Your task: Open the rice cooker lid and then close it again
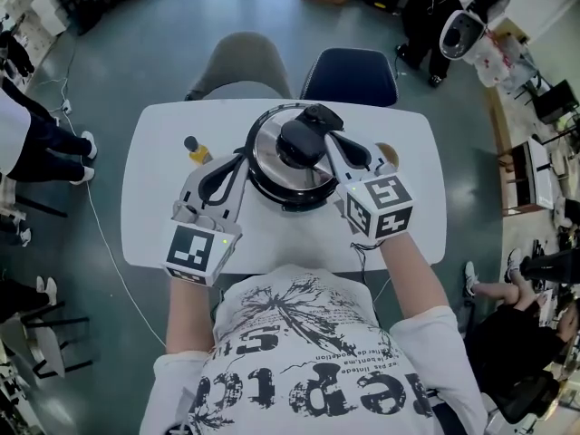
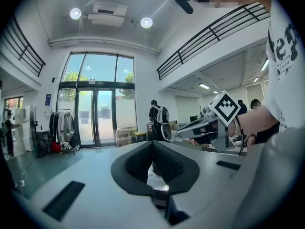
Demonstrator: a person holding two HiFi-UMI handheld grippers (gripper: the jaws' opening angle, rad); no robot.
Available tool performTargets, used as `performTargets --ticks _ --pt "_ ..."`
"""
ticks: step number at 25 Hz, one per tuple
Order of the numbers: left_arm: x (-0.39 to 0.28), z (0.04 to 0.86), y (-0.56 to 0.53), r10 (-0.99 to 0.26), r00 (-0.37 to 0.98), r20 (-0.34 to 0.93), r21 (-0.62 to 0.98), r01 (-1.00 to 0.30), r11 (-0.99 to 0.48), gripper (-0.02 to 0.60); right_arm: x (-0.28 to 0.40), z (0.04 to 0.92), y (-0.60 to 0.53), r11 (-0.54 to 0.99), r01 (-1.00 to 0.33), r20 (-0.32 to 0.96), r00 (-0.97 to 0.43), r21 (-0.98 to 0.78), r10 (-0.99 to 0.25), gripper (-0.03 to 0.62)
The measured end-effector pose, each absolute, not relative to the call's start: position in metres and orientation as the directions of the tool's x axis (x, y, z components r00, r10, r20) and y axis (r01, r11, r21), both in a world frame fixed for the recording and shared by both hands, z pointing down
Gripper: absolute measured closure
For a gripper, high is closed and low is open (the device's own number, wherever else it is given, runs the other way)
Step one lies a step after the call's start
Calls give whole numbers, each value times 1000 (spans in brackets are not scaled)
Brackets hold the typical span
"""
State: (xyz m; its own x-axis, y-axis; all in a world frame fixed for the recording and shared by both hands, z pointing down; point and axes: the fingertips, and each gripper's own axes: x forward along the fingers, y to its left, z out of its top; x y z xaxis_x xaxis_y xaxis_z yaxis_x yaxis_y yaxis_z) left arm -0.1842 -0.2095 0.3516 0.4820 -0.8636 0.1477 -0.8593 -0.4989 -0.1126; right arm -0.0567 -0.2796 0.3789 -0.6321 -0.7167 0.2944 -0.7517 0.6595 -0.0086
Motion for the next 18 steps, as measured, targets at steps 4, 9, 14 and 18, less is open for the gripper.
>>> performTargets --ticks 4,9,14,18 --pt "-178 350 -208 -863 482 151 -105 -861 -498 568 -48 365 -260 668 -745 185 -655 7 -733 579" --pt "-170 353 -204 -863 481 154 -96 -862 -498 568 -33 361 -244 648 -762 122 -644 -15 -755 580" --pt "-159 354 -204 -860 485 156 -98 -859 -502 568 -14 359 -241 631 -775 101 -632 -48 -768 580" --pt "-152 348 -203 -861 485 153 -103 -859 -502 568 -4 357 -239 635 -772 131 -633 -34 -763 581"
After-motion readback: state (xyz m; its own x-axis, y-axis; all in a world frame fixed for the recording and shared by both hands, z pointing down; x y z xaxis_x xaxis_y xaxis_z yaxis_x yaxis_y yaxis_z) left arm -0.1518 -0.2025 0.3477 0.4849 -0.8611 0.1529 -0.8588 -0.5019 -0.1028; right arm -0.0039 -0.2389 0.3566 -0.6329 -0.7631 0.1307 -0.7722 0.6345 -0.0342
